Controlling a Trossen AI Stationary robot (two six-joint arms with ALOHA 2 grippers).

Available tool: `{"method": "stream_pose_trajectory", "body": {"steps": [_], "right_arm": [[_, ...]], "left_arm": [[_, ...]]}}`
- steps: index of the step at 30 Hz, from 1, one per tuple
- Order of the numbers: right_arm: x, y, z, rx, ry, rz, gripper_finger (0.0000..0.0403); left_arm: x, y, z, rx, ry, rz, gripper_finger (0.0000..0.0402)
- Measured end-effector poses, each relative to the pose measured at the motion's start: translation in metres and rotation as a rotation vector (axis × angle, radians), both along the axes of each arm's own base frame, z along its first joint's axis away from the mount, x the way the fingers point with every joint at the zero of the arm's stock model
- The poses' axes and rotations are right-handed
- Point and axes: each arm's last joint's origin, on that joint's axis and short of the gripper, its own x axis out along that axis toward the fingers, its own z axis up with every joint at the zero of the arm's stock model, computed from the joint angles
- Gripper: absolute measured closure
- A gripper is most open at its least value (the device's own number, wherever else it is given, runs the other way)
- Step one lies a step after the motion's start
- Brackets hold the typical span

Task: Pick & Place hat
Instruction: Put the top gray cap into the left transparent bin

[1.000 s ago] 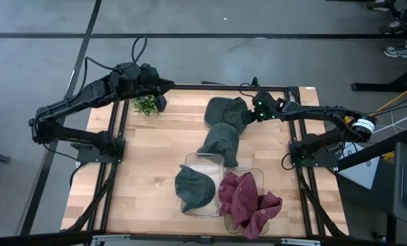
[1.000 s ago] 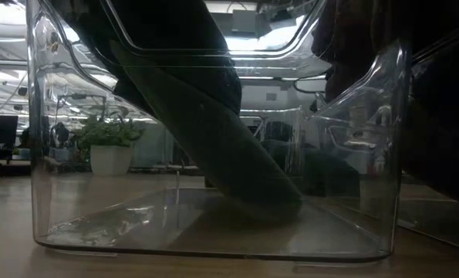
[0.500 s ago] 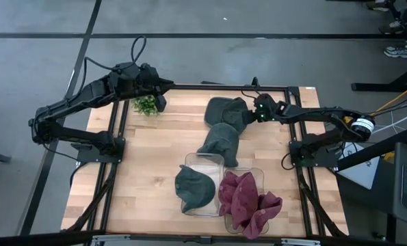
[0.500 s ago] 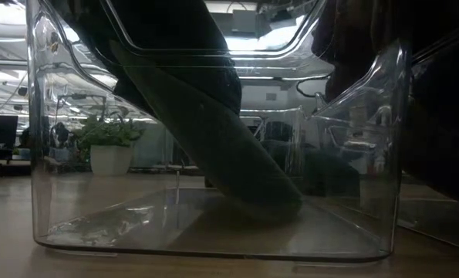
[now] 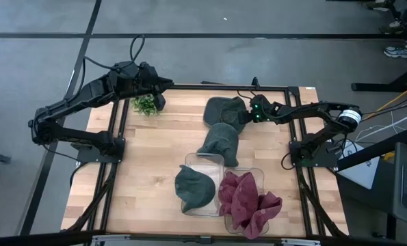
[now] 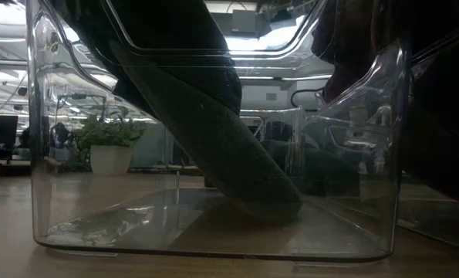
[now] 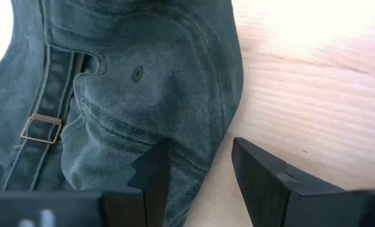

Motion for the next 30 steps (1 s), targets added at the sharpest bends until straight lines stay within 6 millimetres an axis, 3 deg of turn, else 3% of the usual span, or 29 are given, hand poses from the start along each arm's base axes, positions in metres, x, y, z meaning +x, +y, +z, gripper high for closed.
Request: {"method": "stream_pose_trajectory", "body": {"steps": [14,22,25,28,30], "right_arm": [[0.015,-0.002,0.012,0.02,-0.252,0.173,0.0233],[0.016,-0.002,0.014,0.001,-0.267,0.187,0.0238],[0.017,-0.002,0.014,-0.013,-0.262,0.209,0.0279],[0.017,-0.002,0.015,-0.024,-0.269,0.245,0.0368],[0.018,-0.002,0.016,-0.033,-0.28,0.249,0.0388]], "left_arm": [[-0.002,0.005,0.0,0.01,0.006,0.024,0.0359],[-0.002,0.005,0.0,0.01,0.007,0.024,0.0359],[-0.002,0.005,0.0,0.01,0.007,0.024,0.0359],[-0.002,0.005,0.0,0.011,0.008,0.023,0.0359],[-0.002,0.005,0.0,0.015,0.011,0.021,0.0359]]}}
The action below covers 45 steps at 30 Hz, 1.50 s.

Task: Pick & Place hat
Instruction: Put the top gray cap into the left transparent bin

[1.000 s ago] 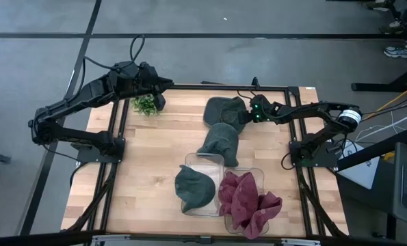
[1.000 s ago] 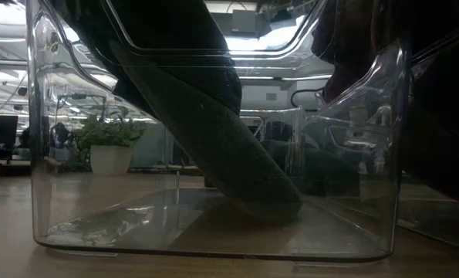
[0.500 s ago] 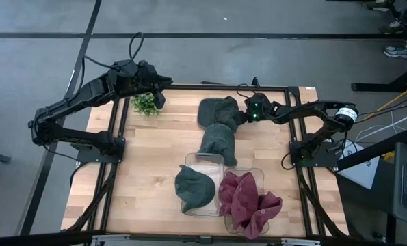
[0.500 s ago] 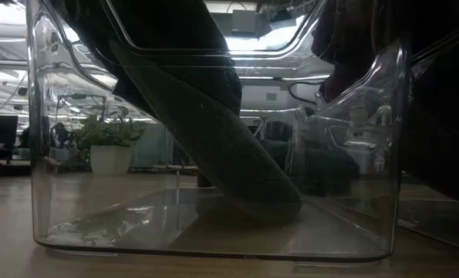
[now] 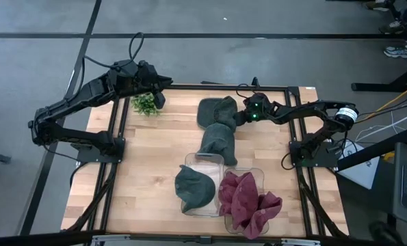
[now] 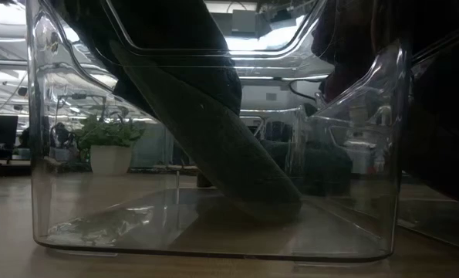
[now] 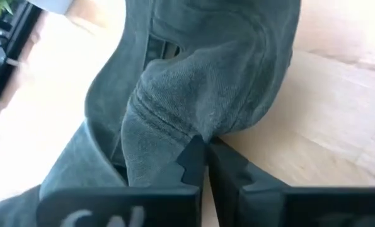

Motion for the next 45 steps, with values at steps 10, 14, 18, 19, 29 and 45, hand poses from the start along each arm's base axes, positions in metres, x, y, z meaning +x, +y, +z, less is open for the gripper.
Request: {"method": "stream_pose_trajectory", "body": {"steps": [10,14,18,19,29,45], "right_arm": [[0.006,-0.006,0.012,-0.087,-0.116,-0.048,0.04],[0.008,-0.008,0.016,-0.135,-0.148,-0.078,0.0401],[0.008,-0.009,0.025,-0.197,-0.182,-0.101,0.0401],[0.007,-0.01,0.028,-0.218,-0.189,-0.108,0.0401],[-0.003,-0.004,0.063,-0.356,-0.257,-0.136,0.0402],[0.022,0.001,0.172,-0.512,-0.138,0.042,0.0403]], "left_arm": [[0.0,0.0,-0.001,-0.003,0.006,0.0,0.0359],[0.0,0.0,-0.001,-0.01,0.003,0.003,0.0359],[0.0,0.0,-0.001,-0.015,0.0,0.005,0.0359],[0.0,0.0,-0.001,-0.016,0.001,0.005,0.0359],[-0.001,-0.001,-0.004,-0.039,0.026,0.009,0.0359],[-0.003,-0.002,-0.01,-0.047,0.095,0.005,0.0359]]}}
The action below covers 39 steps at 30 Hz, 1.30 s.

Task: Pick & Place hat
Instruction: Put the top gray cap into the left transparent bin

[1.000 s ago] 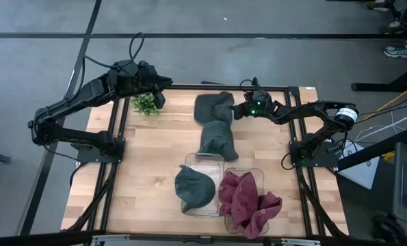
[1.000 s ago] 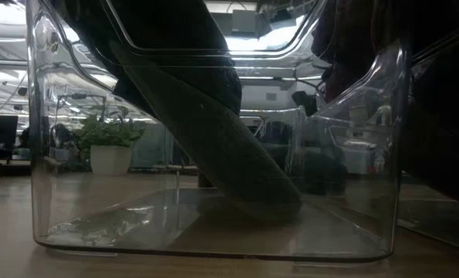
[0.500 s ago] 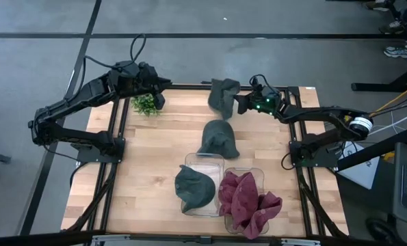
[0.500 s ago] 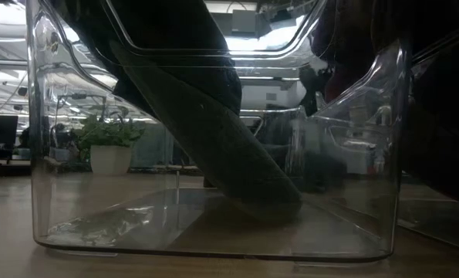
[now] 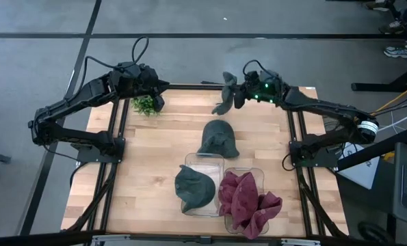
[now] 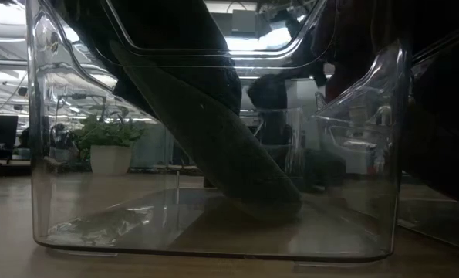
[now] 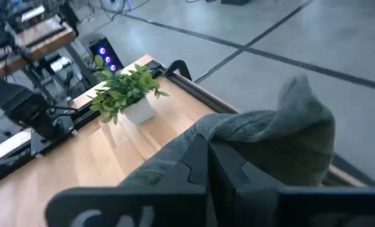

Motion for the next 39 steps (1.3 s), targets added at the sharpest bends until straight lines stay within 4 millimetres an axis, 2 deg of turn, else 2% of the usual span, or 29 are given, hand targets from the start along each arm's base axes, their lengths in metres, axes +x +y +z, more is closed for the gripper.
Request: {"method": "stream_pose_trajectory", "body": {"steps": [5,10,14,18,22,28,34,39], "right_arm": [[0.002,0.007,0.047,-0.035,0.064,0.045,0.0403],[0.004,0.025,0.088,-0.074,0.074,0.119,0.0403],[0.006,0.044,0.114,-0.093,0.038,0.183,0.0403],[0.008,0.066,0.129,-0.08,0.005,0.24,0.0403],[0.012,0.091,0.137,-0.063,-0.012,0.259,0.0403],[0.021,0.135,0.133,-0.028,-0.017,0.244,0.0403],[0.033,0.174,0.124,0.015,-0.021,0.174,0.0403],[0.045,0.203,0.119,0.046,-0.105,0.098,0.0403]], "left_arm": [[0.0,0.0,0.0,0.003,0.002,-0.002,0.0359],[-0.001,0.0,-0.002,0.01,0.031,-0.01,0.0359],[-0.003,0.0,-0.005,0.021,0.08,0.015,0.0359],[-0.004,-0.001,-0.007,0.012,0.104,0.02,0.0359],[-0.005,-0.002,-0.007,0.012,0.112,0.009,0.0359],[-0.012,-0.008,-0.002,0.011,0.08,-0.061,0.0359],[-0.032,-0.021,0.007,-0.006,0.026,-0.182,0.0359],[-0.052,-0.033,0.014,-0.004,-0.018,-0.237,0.0359]]}}
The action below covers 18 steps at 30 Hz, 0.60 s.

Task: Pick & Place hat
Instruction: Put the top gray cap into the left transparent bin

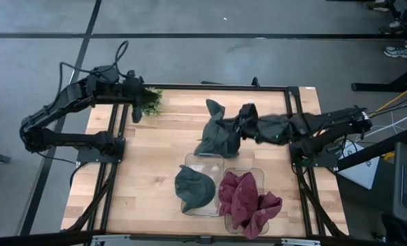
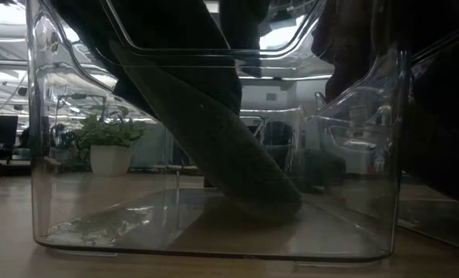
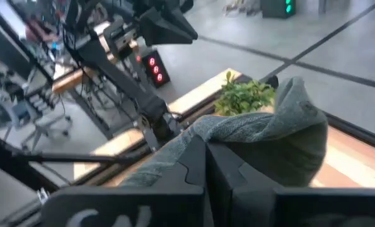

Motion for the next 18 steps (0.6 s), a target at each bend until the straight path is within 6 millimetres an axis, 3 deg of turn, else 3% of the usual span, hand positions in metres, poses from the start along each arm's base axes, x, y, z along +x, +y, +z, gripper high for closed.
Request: {"method": "stream_pose_trajectory", "body": {"steps": [9,18], "right_arm": [[0.007,0.045,-0.007,0.064,-0.078,0.016,0.0403],[-0.011,0.087,-0.001,0.219,-0.106,0.198,0.0403]], "left_arm": [[-0.022,-0.013,0.009,0.023,-0.074,-0.056,0.0359],[-0.028,-0.015,0.006,0.006,-0.051,-0.056,0.0359]]}}
